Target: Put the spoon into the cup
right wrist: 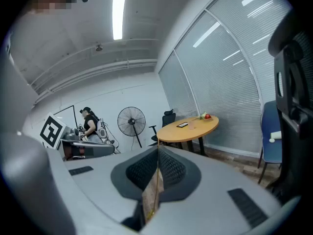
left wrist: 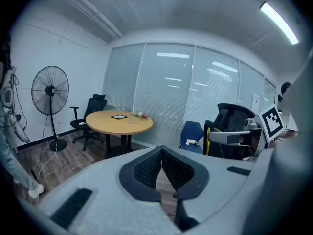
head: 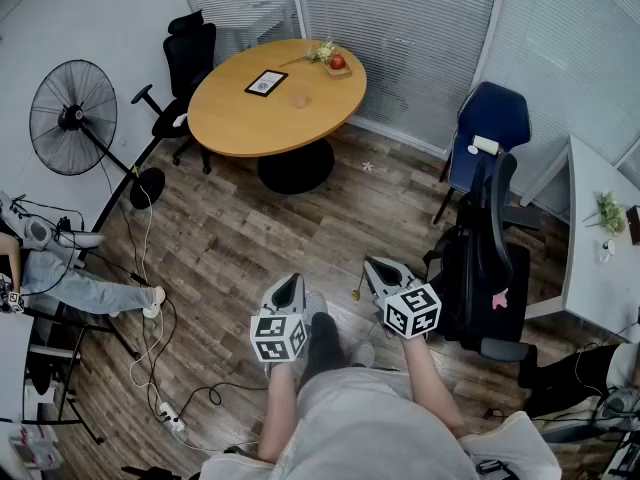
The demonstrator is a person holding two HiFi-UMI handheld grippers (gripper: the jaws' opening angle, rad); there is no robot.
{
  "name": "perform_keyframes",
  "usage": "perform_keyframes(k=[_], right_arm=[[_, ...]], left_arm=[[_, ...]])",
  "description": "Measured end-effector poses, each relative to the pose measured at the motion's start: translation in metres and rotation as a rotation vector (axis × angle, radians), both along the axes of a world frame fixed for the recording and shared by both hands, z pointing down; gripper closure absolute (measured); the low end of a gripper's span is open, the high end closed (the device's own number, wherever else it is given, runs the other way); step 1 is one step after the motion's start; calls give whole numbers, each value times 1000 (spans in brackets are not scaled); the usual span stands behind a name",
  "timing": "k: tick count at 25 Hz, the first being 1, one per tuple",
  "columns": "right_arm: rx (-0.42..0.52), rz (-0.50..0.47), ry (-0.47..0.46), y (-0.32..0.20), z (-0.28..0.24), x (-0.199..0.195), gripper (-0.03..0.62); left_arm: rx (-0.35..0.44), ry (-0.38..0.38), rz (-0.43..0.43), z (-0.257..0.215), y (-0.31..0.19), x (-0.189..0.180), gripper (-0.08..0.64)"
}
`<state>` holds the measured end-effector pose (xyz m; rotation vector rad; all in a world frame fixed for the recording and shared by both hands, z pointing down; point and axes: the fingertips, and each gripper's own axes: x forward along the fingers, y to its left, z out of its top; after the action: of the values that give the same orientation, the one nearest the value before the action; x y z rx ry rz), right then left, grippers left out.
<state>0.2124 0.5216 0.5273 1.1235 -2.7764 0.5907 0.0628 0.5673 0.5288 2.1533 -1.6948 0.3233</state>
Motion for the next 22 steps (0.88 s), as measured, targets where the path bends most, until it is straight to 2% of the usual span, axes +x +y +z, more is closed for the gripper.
perform_keyframes(k=[5, 11, 14, 17, 22], right_arm=[[2, 11, -16, -10, 5, -5, 591], [-26, 10, -33, -22, 18, -17, 591], [-47, 26, -73, -34, 26, -21, 591], [-67, 23, -107, -47, 28, -29, 591], [-78, 16, -97, -77, 28, -43, 591]], left_arm=[[5, -11, 2, 1, -6, -7, 551], [-31, -32, -12, 11, -8, -24, 551], [-55, -47, -16, 19, -13, -34, 551], [-68, -43, -30, 22, -25, -47, 551], [-78, -32, -20, 23, -61, -61, 551]])
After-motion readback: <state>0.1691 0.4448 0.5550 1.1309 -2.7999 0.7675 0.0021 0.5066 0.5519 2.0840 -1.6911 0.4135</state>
